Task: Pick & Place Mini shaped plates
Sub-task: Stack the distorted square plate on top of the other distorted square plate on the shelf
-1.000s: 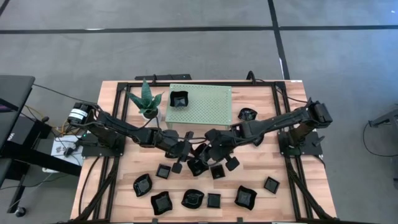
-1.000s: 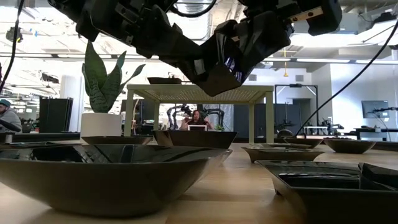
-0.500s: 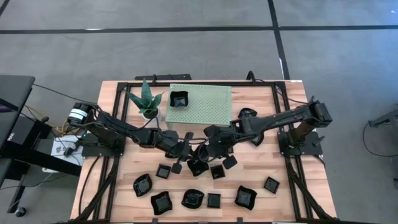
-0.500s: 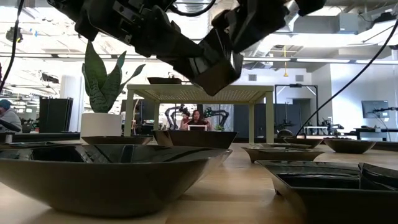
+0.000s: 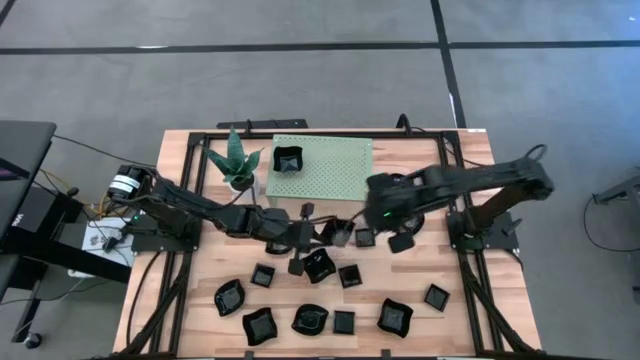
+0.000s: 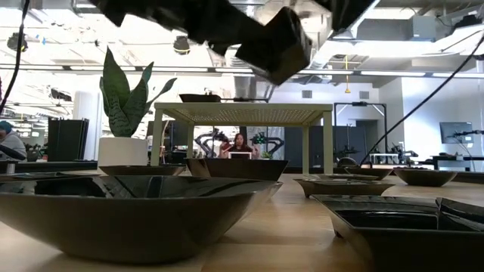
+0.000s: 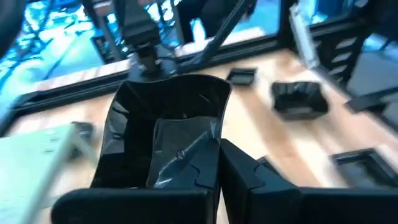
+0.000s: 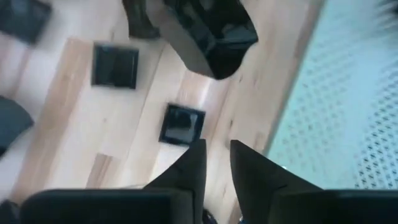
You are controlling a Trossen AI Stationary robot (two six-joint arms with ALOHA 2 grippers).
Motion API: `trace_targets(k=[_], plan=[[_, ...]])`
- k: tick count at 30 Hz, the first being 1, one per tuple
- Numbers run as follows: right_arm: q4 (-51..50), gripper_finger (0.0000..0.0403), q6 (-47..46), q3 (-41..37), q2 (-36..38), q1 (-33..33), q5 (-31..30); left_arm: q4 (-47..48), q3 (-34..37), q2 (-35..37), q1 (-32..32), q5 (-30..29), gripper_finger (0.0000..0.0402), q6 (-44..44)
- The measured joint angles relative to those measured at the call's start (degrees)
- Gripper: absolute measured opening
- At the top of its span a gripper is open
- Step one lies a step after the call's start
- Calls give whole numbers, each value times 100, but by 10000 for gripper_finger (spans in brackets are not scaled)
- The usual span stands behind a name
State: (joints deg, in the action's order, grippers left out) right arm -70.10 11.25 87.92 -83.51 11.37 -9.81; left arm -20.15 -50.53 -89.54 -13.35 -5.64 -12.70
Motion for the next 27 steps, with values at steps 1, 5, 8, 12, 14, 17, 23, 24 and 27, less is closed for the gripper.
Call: trace_targets(k=[1, 5, 8, 12, 14, 17, 23, 24, 27], plan=[[241, 62, -14, -235, 284, 19, 7, 309, -124, 55, 32, -84, 7, -125], [1890, 59, 62, -1714, 1470, 25, 69, 1485, -579, 440, 136, -1018, 10, -442], [3298, 59, 167, -3018, 2249, -19, 52, 2078, -657, 869, 260, -1716, 9, -504], [4820, 59, 262, -4402, 2867, -147, 24, 2521, -657, 1525, 517, -2198, 8, -474], [5329, 59, 247, -4892, 3045, -222, 25, 2669, -662, 1774, 698, -2265, 10, -420], [5559, 59, 614, -5159, 3143, -373, -67, 3103, -664, 2026, 1050, -2285, 10, -348], [5644, 59, 476, -5160, 3161, -671, -77, 3328, -410, 2083, 1748, -2265, 10, -97], [5663, 59, 474, -5160, 3157, -701, -79, 3328, -347, 2075, 1825, -2257, 11, -126], [5636, 59, 474, -5160, 3135, -774, -78, 3339, -166, 2055, 1973, -2197, 9, -230]])
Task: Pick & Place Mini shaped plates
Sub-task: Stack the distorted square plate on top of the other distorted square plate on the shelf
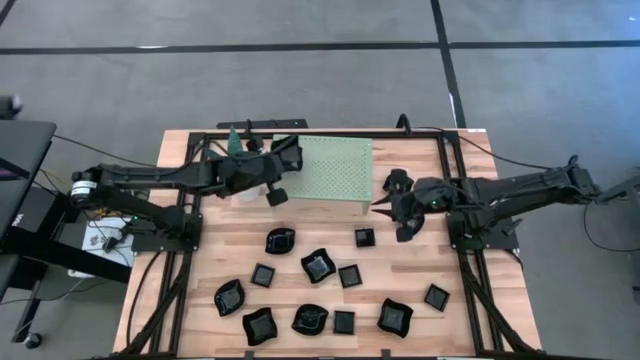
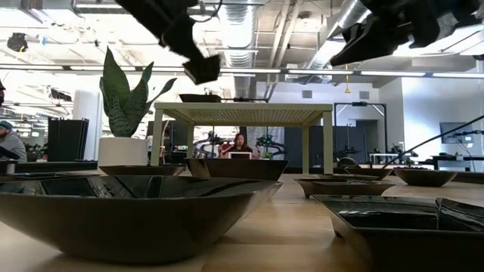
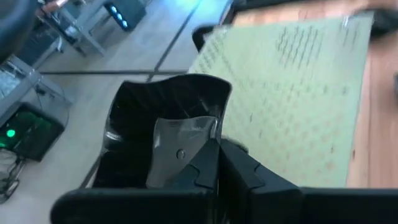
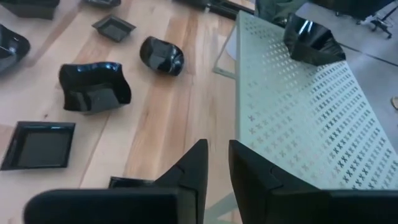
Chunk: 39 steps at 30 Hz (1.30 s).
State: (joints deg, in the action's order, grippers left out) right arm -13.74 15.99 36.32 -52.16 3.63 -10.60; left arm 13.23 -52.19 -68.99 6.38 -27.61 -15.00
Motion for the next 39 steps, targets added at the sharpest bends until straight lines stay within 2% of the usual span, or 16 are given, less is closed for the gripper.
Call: trace_targets(k=[9, 22, 39], plan=[[9, 59, 0, -2, 4, -5, 3, -87, 329, -7, 209, 367, 8, -20], [10, 59, 48, 0, 4, -5, 3, -192, 460, -11, 342, 374, 12, -317], [11, 59, 48, -1, 2, -3, 5, -300, 469, -11, 280, 408, 92, -204]])
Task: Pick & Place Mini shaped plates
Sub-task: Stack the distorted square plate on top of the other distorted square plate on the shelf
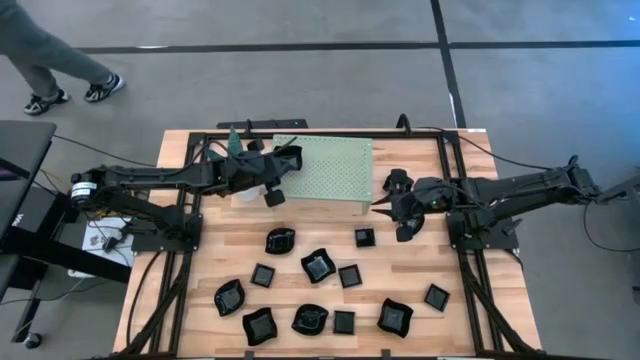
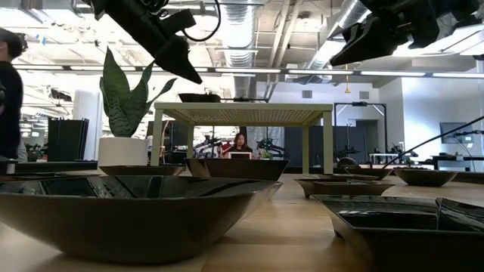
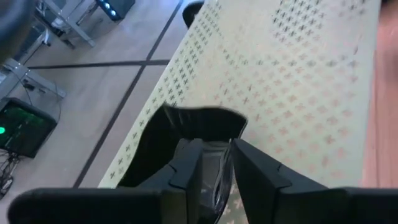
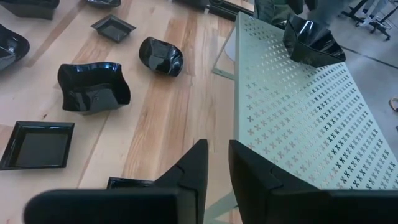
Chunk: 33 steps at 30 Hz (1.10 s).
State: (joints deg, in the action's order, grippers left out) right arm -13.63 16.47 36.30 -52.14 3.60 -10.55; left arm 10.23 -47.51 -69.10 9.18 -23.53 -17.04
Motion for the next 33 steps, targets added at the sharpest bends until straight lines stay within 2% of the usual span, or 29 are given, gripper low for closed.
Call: trace_targets(k=[6, 10, 12, 21, 28, 33], plan=[[0, 59, -27, 0, 0, -1, 2, -723, 0, -2, -606, 99, 97, 101], [0, 59, -468, -1, 0, -2, 9, -810, 0, 0, -1088, 936, 97, 502], [0, 59, -800, 1, -2, 0, 11, -812, 0, -1, -1293, 1120, 97, 945], [317, 59, -1040, 1, -117, 32, 43, -937, 294, 0, -2014, 1149, 97, 1974], [1456, 59, -512, 1, -1030, 350, 781, -1352, 1016, -2, -2344, 1147, 97, 2799], [1738, 64, -460, 399, -1908, 629, 1062, -1716, 1309, -2, -2430, 1130, 97, 2847]])
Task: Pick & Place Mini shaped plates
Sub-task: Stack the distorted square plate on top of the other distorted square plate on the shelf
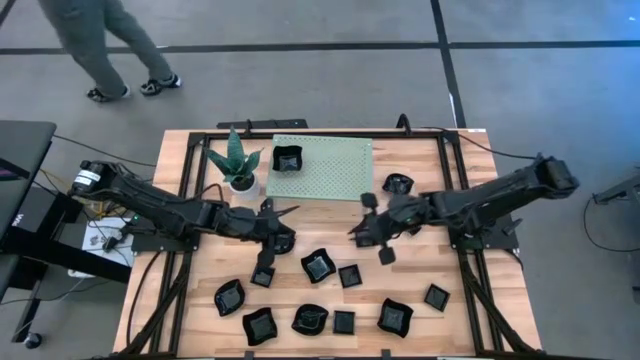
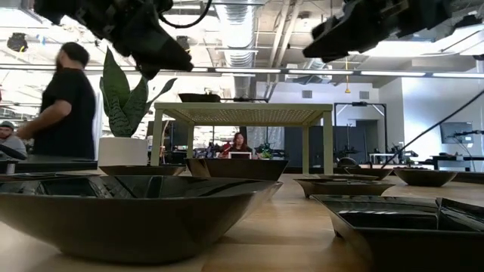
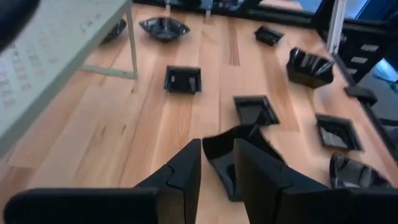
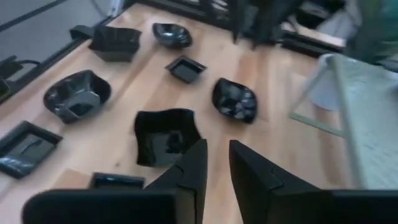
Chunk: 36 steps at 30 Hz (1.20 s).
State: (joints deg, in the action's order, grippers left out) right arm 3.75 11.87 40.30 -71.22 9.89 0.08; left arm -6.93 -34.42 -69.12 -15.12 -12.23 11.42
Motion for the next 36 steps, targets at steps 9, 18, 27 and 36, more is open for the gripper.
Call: trace_targets(k=[9, 18, 27, 36], plan=[[-26, 126, -174, 851, -1648, 657, 134, -104, 1, 7, 5, -20, 97, -13], [-101, 157, -130, 1519, -2870, 848, 140, -110, 1, 7, 5, -17, 97, -37], [-355, 126, -210, 1704, -3463, 832, 140, -152, 1, 7, 5, -15, 97, -40], [-506, 72, -96, 1698, -3473, 678, 118, -171, 1, 7, 5, -13, 97, -41]])
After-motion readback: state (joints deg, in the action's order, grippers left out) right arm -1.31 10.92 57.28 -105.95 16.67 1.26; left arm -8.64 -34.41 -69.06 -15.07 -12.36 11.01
